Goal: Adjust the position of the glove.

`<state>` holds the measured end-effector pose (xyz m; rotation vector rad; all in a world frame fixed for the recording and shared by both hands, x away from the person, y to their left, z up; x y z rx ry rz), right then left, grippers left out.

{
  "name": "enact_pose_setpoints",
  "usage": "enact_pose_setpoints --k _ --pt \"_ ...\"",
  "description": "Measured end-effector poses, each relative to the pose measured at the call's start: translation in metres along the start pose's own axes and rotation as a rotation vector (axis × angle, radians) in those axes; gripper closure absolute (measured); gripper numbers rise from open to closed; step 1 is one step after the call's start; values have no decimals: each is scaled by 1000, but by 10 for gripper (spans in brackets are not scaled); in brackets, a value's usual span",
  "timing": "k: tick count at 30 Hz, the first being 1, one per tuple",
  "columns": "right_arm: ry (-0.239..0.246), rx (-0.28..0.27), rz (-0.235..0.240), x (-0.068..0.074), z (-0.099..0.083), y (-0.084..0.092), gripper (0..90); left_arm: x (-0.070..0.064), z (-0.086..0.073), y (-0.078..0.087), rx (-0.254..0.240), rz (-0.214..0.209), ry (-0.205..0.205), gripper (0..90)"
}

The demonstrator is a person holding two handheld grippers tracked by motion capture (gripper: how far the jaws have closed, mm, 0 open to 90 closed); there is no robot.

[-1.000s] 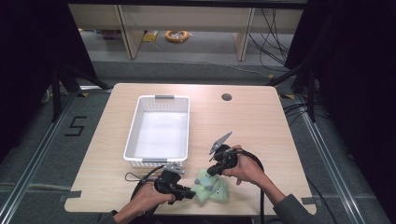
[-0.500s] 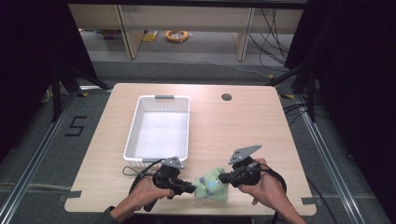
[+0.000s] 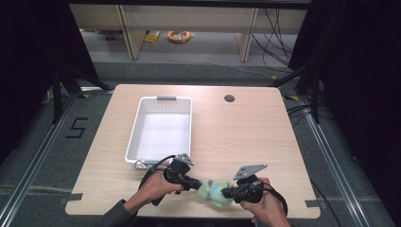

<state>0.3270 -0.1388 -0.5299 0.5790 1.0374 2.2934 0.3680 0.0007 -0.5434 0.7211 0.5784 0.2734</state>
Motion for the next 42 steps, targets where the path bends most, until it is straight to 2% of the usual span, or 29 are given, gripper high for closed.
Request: enact_pose_setpoints --k 2,3,4,5,7,9,10,11,12,13,15,17,18,19,21,24,26,27,29,30,31,32,33,34,35,38,39,40,42 --pt "1 3 -11 -2 0 -3 875 2 -1 0 1 13 4 780" --pt "1 -13 8 -1 1 -5 865 3 -1 -1 -1 17 0 757" --pt "7 -3 5 -2 0 -4 853 4 -1 -2 -27 6 17 728" --pt "10 13 10 -1 -1 -3 841 4 -1 -2 -27 6 17 726" --pt "-4 -5 -15 -5 1 -2 797 5 -3 1 -23 27 21 705" --pt "-10 -27 -22 -6 4 1 731 4 -2 3 -39 18 41 656" --pt "-9 -28 -25 -7 5 5 710 2 -1 4 -61 -5 48 642" --pt "-3 -46 -26 -9 7 8 687 2 -1 6 -66 1 52 632" --pt "-25 -71 -28 -7 10 10 668 1 -1 8 -74 -2 48 620" --pt "-9 -73 -40 -11 10 14 657 0 -1 10 -77 -5 53 617" --pt "-30 -86 -47 -14 11 20 635 -1 -1 12 -86 -1 56 594" --pt "-23 -87 -62 -18 10 22 620 -2 -2 13 -84 -10 57 547" --pt "-51 -103 -73 -23 9 21 577 -4 -2 12 -90 -5 68 531" --pt "-55 -88 -81 -26 6 21 562 -5 -3 12 -93 0 72 519" --pt "-102 -103 -89 -29 4 17 528 -6 -3 11 -92 -5 69 492" --pt "-106 -68 -100 -36 0 18 488 -8 -4 9 -95 -6 83 475" --pt "-145 -96 -103 -41 -1 15 462 -8 -4 7 -93 -17 111 462" --pt "-157 -77 -107 -42 -3 16 451 -9 -2 5 -110 -32 117 461" --pt "-159 -83 -109 -43 -3 15 439 -7 -2 4 -102 -17 115 460" --pt "-160 -63 -106 -42 -5 13 429 -6 -2 2 -91 -8 122 455" --pt "-155 -64 -93 -41 -4 12 428 -6 -1 -1 -101 -17 119 456" --pt "-197 -87 -81 -37 -2 9 429 -6 -1 -2 -101 -16 121 455" --pt "-160 -67 -88 -40 -4 9 429 -6 -2 -2 -82 -9 125 453" --pt "-179 -63 -86 -37 -4 7 429 -6 -2 -2 -82 -9 125 453" --pt "-162 -61 -82 -38 -4 5 428 -7 -1 -4 -101 -22 124 450" --pt "-161 -48 -82 -38 -5 2 427 -6 -2 -7 -73 0 124 450" --pt "-170 -69 -79 -38 -4 -2 429 -7 -1 -9 -85 -20 126 450" --pt "-168 -33 -82 -38 -7 -3 430 -7 -3 -11 -70 -10 136 449" --pt "-194 -19 -73 -35 -9 -7 426 -6 -5 -18 -84 -15 144 452"
Point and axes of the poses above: each handheld gripper's, and its own axes: y roughly backward along the jaws, z roughly out of its top, x roughly to its left, the point moved 9 cm from there along -y, roughly forward along the jaws, and after that the axes turned 5 degrees about -z, right-handed, at the moved point
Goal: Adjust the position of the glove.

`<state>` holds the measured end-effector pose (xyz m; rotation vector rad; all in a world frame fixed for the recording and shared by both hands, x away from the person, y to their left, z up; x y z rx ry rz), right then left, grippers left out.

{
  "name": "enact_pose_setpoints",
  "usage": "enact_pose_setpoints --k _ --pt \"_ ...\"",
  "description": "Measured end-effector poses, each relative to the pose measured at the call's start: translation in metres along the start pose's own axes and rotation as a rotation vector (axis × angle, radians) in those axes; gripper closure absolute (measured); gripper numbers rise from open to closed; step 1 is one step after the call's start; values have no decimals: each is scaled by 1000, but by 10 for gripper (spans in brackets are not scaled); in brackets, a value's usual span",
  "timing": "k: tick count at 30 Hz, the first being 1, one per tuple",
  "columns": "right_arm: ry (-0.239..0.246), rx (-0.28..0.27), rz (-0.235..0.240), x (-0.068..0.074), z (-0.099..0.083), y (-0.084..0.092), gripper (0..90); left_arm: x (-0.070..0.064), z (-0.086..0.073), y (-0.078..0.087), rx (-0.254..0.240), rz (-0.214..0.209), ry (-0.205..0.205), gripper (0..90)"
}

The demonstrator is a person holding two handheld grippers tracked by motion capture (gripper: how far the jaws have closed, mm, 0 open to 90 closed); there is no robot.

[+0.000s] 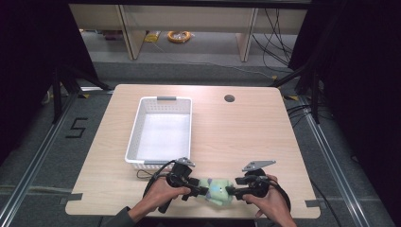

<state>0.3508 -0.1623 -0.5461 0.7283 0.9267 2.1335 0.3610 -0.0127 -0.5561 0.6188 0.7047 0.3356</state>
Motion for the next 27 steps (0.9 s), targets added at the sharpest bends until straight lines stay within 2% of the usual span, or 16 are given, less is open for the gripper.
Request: enact_pose_setpoints --k 1,4,5,6,7,8,10,11,12,16,17,20,21,23,25,27 --pt "-1 4 1 -1 -1 -2 425 1 -3 1 30 7 8 454" --pt "8 5 9 -2 -2 -7 424 2 -4 -2 28 2 19 458" --pt "12 21 11 -1 -3 -9 425 3 -5 -3 31 -4 11 470" --pt "5 30 27 1 -4 -10 425 4 -6 -2 46 11 10 475" --pt "6 6 21 0 -3 -13 425 4 -6 -2 46 11 10 480" --pt "12 21 16 0 -4 -13 424 4 -6 -3 45 9 13 487" --pt "8 22 16 0 -4 -14 424 5 -7 -3 44 5 13 492" --pt "-2 11 30 2 -4 -17 424 4 -7 -4 37 -3 28 495" --pt "-4 33 24 1 -5 -16 425 5 -8 -4 41 3 33 497" --pt "-16 38 49 2 -8 -19 443 6 -8 -5 50 5 23 505" --pt "-34 37 62 2 -10 -20 454 5 -8 -6 53 11 18 507" --pt "-47 31 87 3 -10 -21 494 6 -8 -6 58 10 10 520" --pt "-67 34 106 7 -10 -21 532 6 -8 -7 55 12 13 531" --pt "-51 22 135 9 -10 -23 570 5 -8 -8 47 16 -3 549" --pt "-36 14 112 8 -9 -23 605 5 -8 -8 53 24 -16 567" --pt "-25 12 117 8 -9 -22 656 4 -8 -9 47 20 -13 581"
Point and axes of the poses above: each handheld gripper's, and its own axes: y roughly backward along the jaws, z roughly out of its top, x roughly to its left, the point moved 9 cm from there along -y, roughly forward along the jaws, and after that the axes turned 5 degrees about -z, right-handed, at the moved point
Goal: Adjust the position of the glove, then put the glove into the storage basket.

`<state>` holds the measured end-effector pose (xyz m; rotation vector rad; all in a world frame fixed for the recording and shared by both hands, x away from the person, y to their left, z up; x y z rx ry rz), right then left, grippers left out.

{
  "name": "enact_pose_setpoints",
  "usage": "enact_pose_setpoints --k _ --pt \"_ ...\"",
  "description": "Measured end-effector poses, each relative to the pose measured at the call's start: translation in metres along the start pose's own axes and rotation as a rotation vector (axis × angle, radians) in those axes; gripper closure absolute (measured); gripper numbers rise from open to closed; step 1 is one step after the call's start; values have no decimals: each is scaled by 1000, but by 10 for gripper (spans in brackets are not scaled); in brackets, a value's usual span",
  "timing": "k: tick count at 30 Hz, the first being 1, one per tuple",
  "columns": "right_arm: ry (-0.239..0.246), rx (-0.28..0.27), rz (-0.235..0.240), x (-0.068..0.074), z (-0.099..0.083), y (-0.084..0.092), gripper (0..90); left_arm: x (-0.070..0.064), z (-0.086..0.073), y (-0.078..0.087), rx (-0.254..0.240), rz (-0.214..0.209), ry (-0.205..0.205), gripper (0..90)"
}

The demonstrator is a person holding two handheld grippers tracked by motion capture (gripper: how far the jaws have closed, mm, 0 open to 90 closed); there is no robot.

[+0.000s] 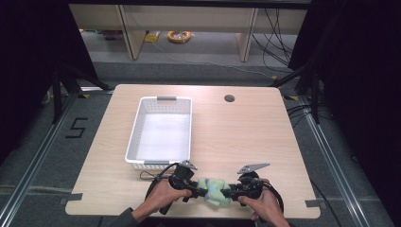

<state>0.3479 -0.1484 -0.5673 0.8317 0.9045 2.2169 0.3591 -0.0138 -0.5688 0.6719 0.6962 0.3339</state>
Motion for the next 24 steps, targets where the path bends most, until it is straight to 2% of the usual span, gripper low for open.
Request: enact_pose_setpoints --k 1,3,5,7,8,10,11,12,14,15,17,21,22,24 --pt "10 -1 14 1 0 0 669 0 0 0 -7 -4 1 591" --pt "21 -11 -4 1 1 0 695 -1 -1 0 -2 5 -4 611" --pt "37 -15 9 2 1 0 711 -1 -1 -1 -17 -4 -4 634" --pt "23 -8 4 4 0 2 722 -1 -1 0 -17 3 -7 652" --pt "48 -18 -3 1 1 1 727 -2 -1 0 -31 -4 -24 656" --pt "56 -24 14 2 1 2 739 -3 -1 0 -38 -5 -23 673" --pt "57 -24 -5 1 1 2 744 -2 -1 2 -23 8 -24 684" --pt "63 -30 -7 1 1 2 746 -3 0 1 -44 -7 -28 692" --pt "63 -27 2 1 1 3 749 -4 0 1 -56 -8 -31 703" --pt "64 -27 2 1 1 3 751 -5 -1 2 -50 0 -49 707" --pt "69 -27 -1 1 2 3 755 -7 0 3 -65 -4 -46 714" --pt "72 -30 -2 2 2 5 762 -8 0 5 -60 -3 -68 737" --pt "63 -40 21 5 4 5 767 -9 0 6 -64 -9 -67 744" --pt "67 -44 7 3 5 8 771 -11 1 7 -67 -9 -74 755"
Point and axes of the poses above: each handheld gripper's, and its own axes: y roughly backward along the jaws, z roughly out of its top, x roughly to its left, the point moved 9 cm from there along -y, roughly forward along the jaws, and after that the axes turned 5 degrees about -z, right-handed, at the moved point
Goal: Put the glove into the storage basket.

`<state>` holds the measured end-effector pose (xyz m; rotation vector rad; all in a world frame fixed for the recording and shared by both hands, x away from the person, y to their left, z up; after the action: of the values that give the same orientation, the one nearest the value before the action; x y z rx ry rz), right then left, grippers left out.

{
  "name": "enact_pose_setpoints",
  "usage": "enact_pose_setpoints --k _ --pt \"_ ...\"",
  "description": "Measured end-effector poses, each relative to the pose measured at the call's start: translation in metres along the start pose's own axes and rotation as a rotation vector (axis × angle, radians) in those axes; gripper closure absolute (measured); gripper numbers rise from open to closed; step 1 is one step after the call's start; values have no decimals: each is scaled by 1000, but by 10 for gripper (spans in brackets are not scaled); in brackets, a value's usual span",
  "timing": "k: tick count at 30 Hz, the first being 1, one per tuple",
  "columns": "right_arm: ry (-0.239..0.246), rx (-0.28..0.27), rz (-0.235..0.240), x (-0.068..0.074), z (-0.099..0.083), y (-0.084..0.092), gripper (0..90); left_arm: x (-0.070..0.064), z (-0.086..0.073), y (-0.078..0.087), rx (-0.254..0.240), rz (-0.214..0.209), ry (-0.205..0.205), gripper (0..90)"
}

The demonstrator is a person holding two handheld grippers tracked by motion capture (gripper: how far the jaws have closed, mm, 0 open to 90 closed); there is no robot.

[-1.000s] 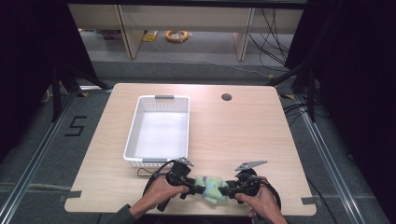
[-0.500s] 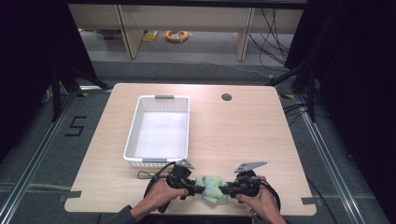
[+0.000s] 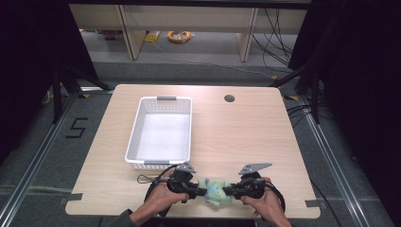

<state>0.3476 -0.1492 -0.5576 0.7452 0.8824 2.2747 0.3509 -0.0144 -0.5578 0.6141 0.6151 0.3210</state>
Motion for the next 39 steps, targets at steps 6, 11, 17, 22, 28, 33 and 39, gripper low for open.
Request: enact_pose_setpoints --k 6,11,17,22,28,33,39 --pt "8 -2 6 -1 3 2 774 -1 1 0 -8 -3 10 763" --pt "14 -19 10 -1 9 7 778 0 4 3 -18 -14 15 770" --pt "20 -36 19 4 17 13 779 -4 11 10 -37 -16 5 772" --pt "41 -37 17 2 27 16 782 -3 17 17 -51 -27 10 773" --pt "50 -32 25 9 38 27 787 -5 25 25 -79 -34 8 771" --pt "85 -35 15 5 42 28 787 3 24 17 -81 -36 38 742" --pt "12 9 24 -17 26 9 786 24 20 -3 -53 21 93 608"
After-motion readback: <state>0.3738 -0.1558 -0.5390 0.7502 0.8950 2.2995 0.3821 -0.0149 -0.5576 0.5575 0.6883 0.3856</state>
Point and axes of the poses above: each handheld gripper's, and its own axes: y roughly backward along the jaws, z roughly out of its top, x roughly to its left, the point moved 9 cm from there along -y, roughly forward along the jaws, and after that the axes turned 5 degrees about -z, right-handed, at the moved point
